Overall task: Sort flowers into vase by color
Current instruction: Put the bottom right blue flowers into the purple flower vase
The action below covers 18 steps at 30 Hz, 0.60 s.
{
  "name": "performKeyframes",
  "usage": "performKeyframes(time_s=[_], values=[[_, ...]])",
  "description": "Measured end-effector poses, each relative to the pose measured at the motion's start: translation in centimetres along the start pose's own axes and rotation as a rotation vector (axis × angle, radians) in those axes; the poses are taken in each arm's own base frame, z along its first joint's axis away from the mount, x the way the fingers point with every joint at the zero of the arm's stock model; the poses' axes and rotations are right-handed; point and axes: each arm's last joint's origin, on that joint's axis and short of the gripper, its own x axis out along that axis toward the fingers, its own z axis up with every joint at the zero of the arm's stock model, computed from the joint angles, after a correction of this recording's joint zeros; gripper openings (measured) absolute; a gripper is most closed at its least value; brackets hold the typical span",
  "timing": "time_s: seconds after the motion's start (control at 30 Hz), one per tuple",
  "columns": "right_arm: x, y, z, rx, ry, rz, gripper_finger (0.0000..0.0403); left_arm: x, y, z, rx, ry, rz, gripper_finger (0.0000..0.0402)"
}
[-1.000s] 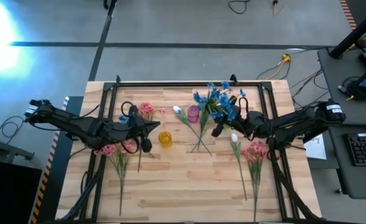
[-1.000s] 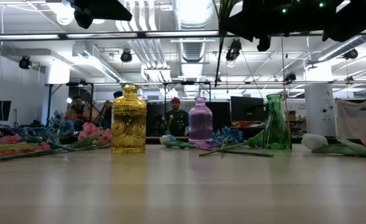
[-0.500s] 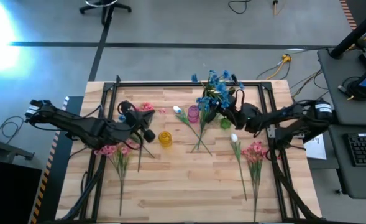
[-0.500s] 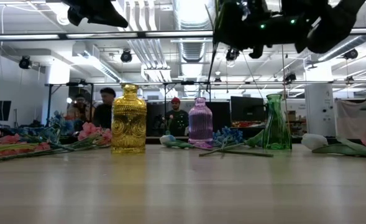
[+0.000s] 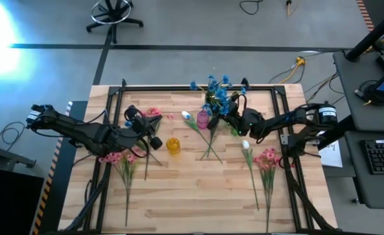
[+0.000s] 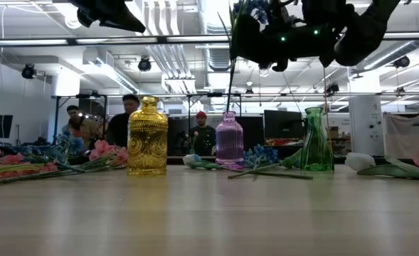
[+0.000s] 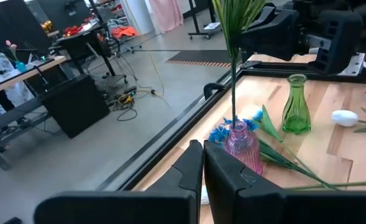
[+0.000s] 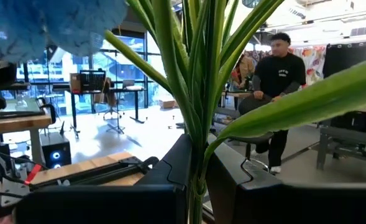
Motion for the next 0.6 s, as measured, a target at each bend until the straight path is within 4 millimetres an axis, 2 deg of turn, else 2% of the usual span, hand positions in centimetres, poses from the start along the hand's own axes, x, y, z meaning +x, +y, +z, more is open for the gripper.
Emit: performKeyframes(time_s=[0.33, 0.6], values=[[0.10, 0.01, -0.36, 0.017, 0.038, 0.002, 0.0032, 0.00, 0.00, -0.02, -0.002, 0.001, 0.000, 0.0000], [0.08, 0.06, -0.79, 0.039, 0.079, 0.005, 0.0071, 0.00, 0.00, -0.02, -0.014, 0.001, -0.001, 0.0000]])
